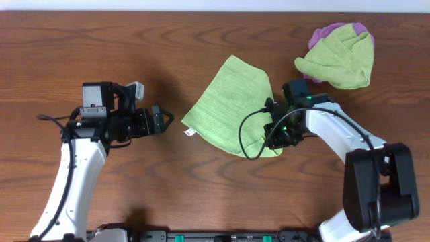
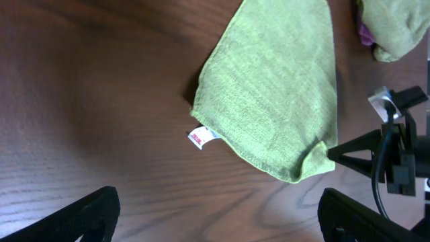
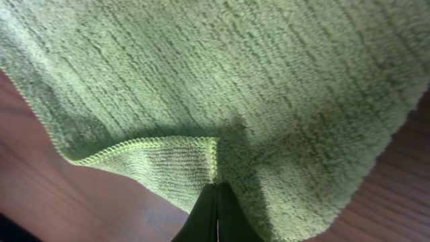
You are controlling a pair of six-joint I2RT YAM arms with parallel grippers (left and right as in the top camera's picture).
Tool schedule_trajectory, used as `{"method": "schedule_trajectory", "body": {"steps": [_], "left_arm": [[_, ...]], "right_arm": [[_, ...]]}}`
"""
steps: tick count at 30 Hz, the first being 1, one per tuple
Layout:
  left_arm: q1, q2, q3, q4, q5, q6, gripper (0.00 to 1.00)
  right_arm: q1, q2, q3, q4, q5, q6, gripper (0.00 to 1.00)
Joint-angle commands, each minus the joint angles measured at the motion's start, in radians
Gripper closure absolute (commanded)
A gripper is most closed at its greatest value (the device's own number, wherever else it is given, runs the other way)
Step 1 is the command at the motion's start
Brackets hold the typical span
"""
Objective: Fold the cloth
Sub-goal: 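Extend the left gripper toward the cloth's left corner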
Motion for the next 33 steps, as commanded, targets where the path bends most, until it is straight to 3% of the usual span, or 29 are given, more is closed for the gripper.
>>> {"method": "schedule_trajectory", "body": {"steps": [1, 4, 6, 13, 25, 33], "left_arm": [[-0.005, 0.042, 0.015, -0.003, -0.002, -0.043, 0.05], [-0.005, 0.063, 0.015, -0.003, 0.010, -0.046, 0.05], [-0.005, 0.068, 0.015, -0.002, 0.013, -0.046, 0.05], [-0.005, 0.068, 0.015, -0.003, 0.013, -0.046, 0.05], [-0.005, 0.068, 0.015, -0.002, 0.012, -0.045, 0.05], [-0.005, 0.068, 0.015, -0.002, 0.012, -0.045, 0.05]], "right_arm": [[-0.005, -0.039, -0.005, -0.008, -0.035, 0.001, 0.99], [-0.006, -0.039, -0.006, -0.024, -0.030, 0.000, 0.81], [-0.006, -0.039, -0.006, -0.029, -0.007, 0.000, 0.76], [-0.008, -0.033, -0.008, -0.019, -0.002, 0.000, 0.71], [-0.008, 0.022, -0.008, 0.002, 0.000, 0.001, 0.77], [-0.008, 0.051, -0.009, -0.005, -0.005, 0.001, 0.74]]}}
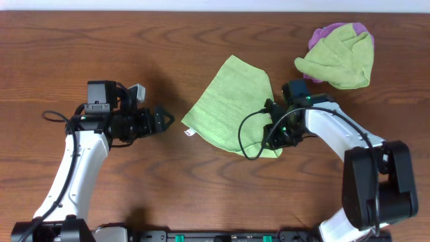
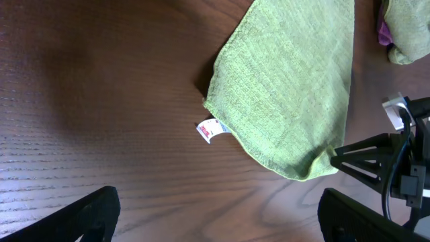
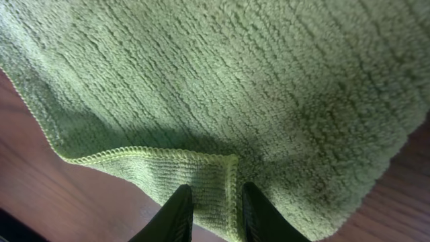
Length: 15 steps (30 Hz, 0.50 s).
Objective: Fold the cloth
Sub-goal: 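Extend the left gripper toward the cloth's left corner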
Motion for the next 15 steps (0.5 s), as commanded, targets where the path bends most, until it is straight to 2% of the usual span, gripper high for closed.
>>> {"method": "schedule_trajectory", "body": {"steps": [1, 4, 6, 7, 8, 15], "left_arm": [[-0.005, 0.001, 0.015, -0.002, 0.011, -0.007, 0.05], [-0.005, 0.001, 0.015, -0.002, 0.011, -0.007, 0.05], [-0.005, 0.001, 0.015, -0.002, 0.011, -0.007, 0.05], [-0.005, 0.001, 0.015, -0.002, 0.011, -0.007, 0.04], [-0.005, 0.001, 0.015, -0.002, 0.011, -0.007, 0.05], [-0.010, 0.007, 0.015, 0.005, 0.011, -0.008, 0.04]], "right_arm": [[-0.008, 0.039, -0.008, -0.003, -0.008, 0.001, 0.73], [-0.006, 0.055, -0.008, -0.008, -0.012, 0.001, 0.79], [-0.006, 0.054, -0.007, -0.009, -0.019, 0.001, 0.88], [-0.006, 0.054, -0.007, -0.010, -0.024, 0.001, 0.96], [-0.006, 0.054, -0.007, -0.013, -0.032, 0.001, 0.99], [-0.005, 0.024, -0.006, -0.030, -0.098, -0.010, 0.99]]}}
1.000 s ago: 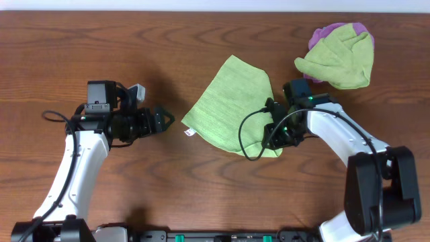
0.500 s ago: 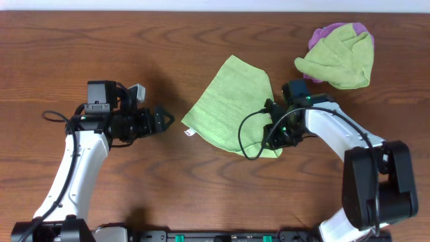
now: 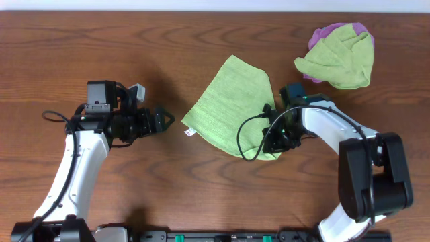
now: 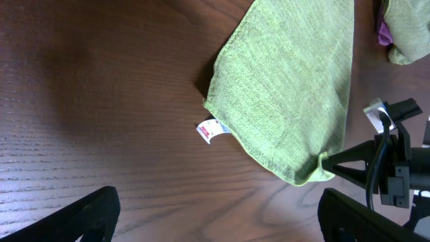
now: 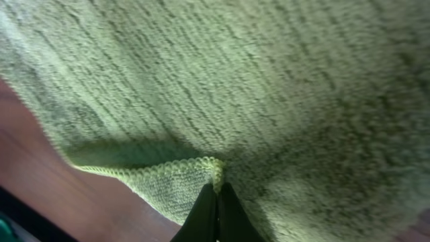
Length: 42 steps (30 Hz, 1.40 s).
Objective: Fold the cloth
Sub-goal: 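Extend the left gripper toward the cloth's left corner, then lift the cloth with both grippers and stretch it toward the far edge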
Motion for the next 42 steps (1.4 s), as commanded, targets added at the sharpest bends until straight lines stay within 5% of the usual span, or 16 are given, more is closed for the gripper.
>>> {"method": "schedule_trajectory", "body": {"steps": [1, 30, 42], "left_arm": [[-0.010, 0.011, 0.015, 0.004, 0.011, -0.008, 0.05], [-0.144, 0.375, 0.015, 0.364, 0.201, -0.147, 0.00], [-0.186, 0.487, 0.015, 0.526, 0.189, -0.252, 0.21]], "right_arm": [[-0.005, -0.038, -0.005, -0.003, -0.061, -0.010, 0.99], [-0.005, -0.201, -0.005, -0.013, -0.084, -0.008, 0.99], [-0.005, -0.201, -0.005, -0.013, -0.098, -0.006, 0.99]]}}
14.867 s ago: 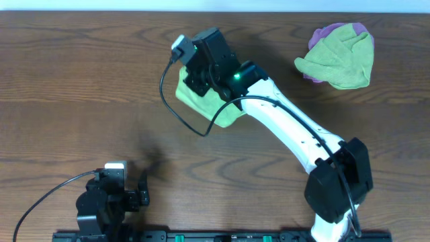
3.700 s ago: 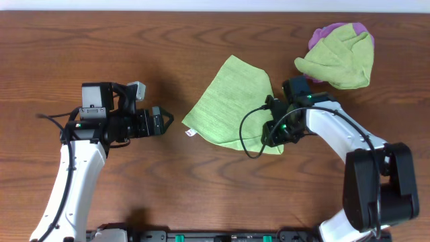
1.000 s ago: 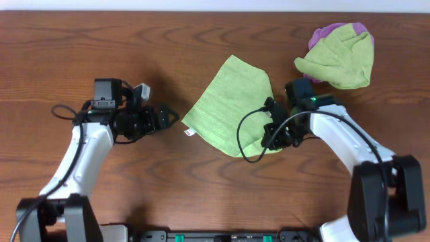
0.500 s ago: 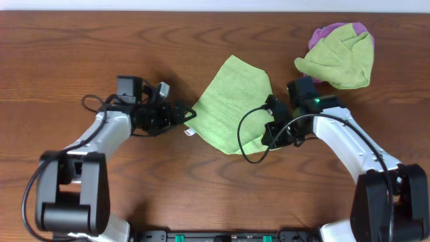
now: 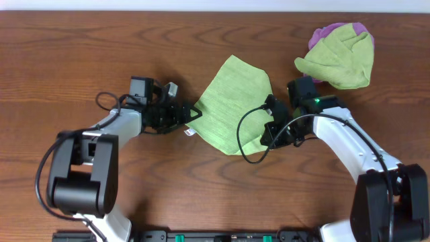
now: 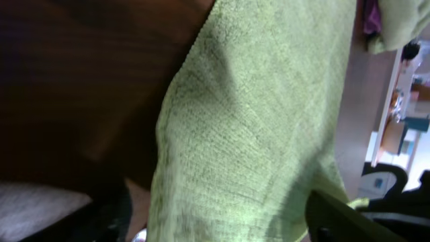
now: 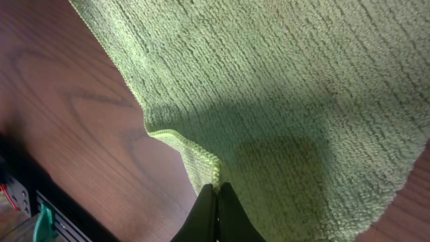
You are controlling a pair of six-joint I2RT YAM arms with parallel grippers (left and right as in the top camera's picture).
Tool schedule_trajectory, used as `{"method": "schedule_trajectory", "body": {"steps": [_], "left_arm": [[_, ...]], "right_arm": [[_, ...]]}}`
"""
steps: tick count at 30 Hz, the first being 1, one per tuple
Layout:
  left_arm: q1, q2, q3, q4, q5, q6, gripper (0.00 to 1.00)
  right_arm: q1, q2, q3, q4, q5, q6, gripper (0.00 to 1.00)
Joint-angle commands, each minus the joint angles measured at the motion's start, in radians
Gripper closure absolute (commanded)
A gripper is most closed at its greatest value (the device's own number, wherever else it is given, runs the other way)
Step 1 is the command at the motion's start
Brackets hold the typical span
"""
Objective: Fold the cloth
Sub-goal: 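Lift the cloth with both grippers and stretch it toward the far edge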
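Note:
A light green cloth (image 5: 232,101) lies spread in the middle of the wooden table (image 5: 80,60). My left gripper (image 5: 190,115) is at its left corner, low over the wood. In the left wrist view the cloth (image 6: 255,121) fills the space between the widely parted dark fingers (image 6: 342,218), so this gripper (image 6: 215,225) is open. My right gripper (image 5: 267,138) is at the cloth's near right corner. In the right wrist view it (image 7: 216,191) is shut on the hem, and the cloth (image 7: 289,81) rises off the wood there.
A bundle of green and purple cloths (image 5: 339,50) sits at the back right. A small white tag (image 5: 190,132) sticks out from the cloth's near left edge. The right arm's black cable (image 5: 243,138) loops over the cloth.
My left gripper was open well left of the cloth and is now at the cloth's left corner, fingers either side of the fabric. The right gripper stays shut on the hem, now held higher.
The right gripper was shut on the cloth's near right corner, then stood open over the hem, then was shut on it again and now holds it raised. The left gripper stayed open, apart from the cloth, through all of this and is now at the left corner.

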Motion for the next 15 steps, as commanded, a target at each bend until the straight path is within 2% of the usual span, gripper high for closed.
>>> {"method": "schedule_trajectory", "body": {"steps": [1, 3, 5, 6, 7, 11, 15], "left_arm": [[-0.023, 0.033, 0.014, 0.029, 0.006, -0.051, 0.27], [-0.035, 0.038, 0.015, 0.043, 0.006, -0.056, 0.44], [-0.044, 0.038, 0.015, 0.049, 0.005, -0.055, 0.71], [-0.049, 0.038, 0.015, 0.052, 0.005, -0.055, 0.87], [-0.050, 0.038, 0.015, 0.055, 0.006, -0.055, 0.95], [-0.042, 0.035, 0.027, 0.098, 0.077, -0.055, 0.94], [-0.013, 0.011, 0.117, 0.090, 0.113, -0.059, 0.94]], "right_arm": [[-0.005, -0.014, -0.004, 0.000, -0.024, -0.007, 0.99], [-0.005, -0.014, -0.004, 0.000, -0.024, -0.007, 0.99], [-0.005, -0.014, -0.004, 0.002, -0.024, -0.007, 0.99], [-0.005, -0.014, -0.004, 0.004, -0.024, -0.007, 0.99], [-0.005, -0.014, -0.004, 0.008, -0.024, -0.007, 0.99], [-0.005, -0.016, -0.003, 0.047, -0.024, -0.007, 0.99], [-0.005, -0.016, 0.008, 0.112, -0.023, -0.006, 0.99]]}}
